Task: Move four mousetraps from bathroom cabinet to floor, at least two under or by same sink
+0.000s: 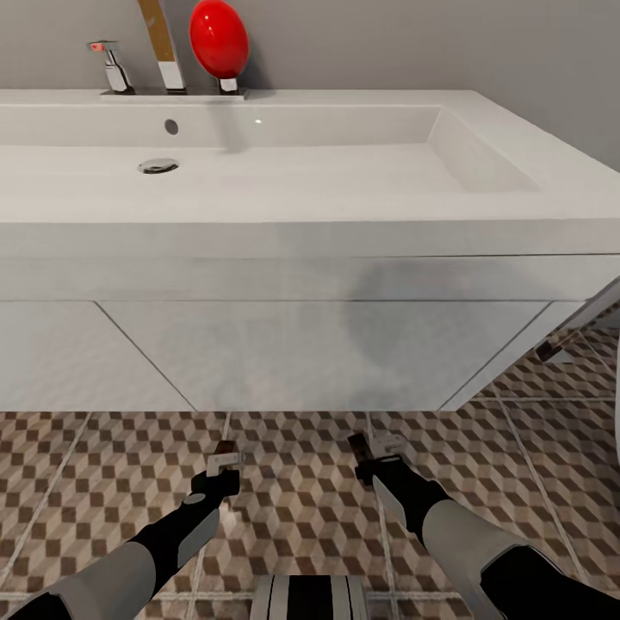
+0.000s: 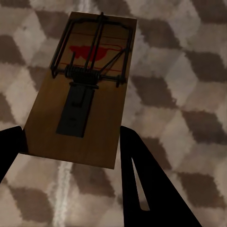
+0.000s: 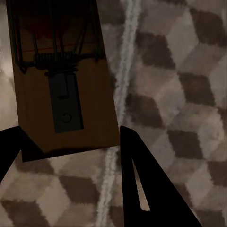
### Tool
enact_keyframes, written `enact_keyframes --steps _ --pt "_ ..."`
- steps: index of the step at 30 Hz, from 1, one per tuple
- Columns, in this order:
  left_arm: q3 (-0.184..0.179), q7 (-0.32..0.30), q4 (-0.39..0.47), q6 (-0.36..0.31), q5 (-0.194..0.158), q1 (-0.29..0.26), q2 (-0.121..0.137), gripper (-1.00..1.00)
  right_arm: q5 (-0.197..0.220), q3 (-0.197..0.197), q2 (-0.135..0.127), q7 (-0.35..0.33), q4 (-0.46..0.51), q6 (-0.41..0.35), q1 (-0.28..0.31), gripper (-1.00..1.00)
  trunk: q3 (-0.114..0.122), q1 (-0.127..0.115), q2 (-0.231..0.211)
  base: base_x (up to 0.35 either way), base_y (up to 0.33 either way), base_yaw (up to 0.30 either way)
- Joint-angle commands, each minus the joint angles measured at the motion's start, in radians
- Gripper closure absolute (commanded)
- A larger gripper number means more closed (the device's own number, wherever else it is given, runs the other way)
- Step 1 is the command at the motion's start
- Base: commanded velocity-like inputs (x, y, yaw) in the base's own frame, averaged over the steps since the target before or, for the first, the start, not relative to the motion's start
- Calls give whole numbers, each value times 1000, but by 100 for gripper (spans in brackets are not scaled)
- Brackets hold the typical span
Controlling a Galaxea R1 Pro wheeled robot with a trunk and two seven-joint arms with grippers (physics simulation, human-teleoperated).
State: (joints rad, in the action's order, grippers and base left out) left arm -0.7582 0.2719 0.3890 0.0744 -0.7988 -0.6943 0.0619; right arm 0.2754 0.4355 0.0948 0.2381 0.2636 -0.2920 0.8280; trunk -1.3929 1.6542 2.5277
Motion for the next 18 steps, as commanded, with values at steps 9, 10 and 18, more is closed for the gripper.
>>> enact_keyframes --steps 9,10,18 --pt "-9 7 3 6 -7 -1 2 100 13 9 1 6 2 8 0 100 -1 0 0 0 0 0" --pt "-9 7 3 7 -7 -1 2 100 13 9 1 6 2 11 0 100 -1 0 0 0 0 0" --pt "-8 7 4 6 -7 -1 2 100 15 9 2 6 2 35 0 100 -1 0 0 0 0 0"
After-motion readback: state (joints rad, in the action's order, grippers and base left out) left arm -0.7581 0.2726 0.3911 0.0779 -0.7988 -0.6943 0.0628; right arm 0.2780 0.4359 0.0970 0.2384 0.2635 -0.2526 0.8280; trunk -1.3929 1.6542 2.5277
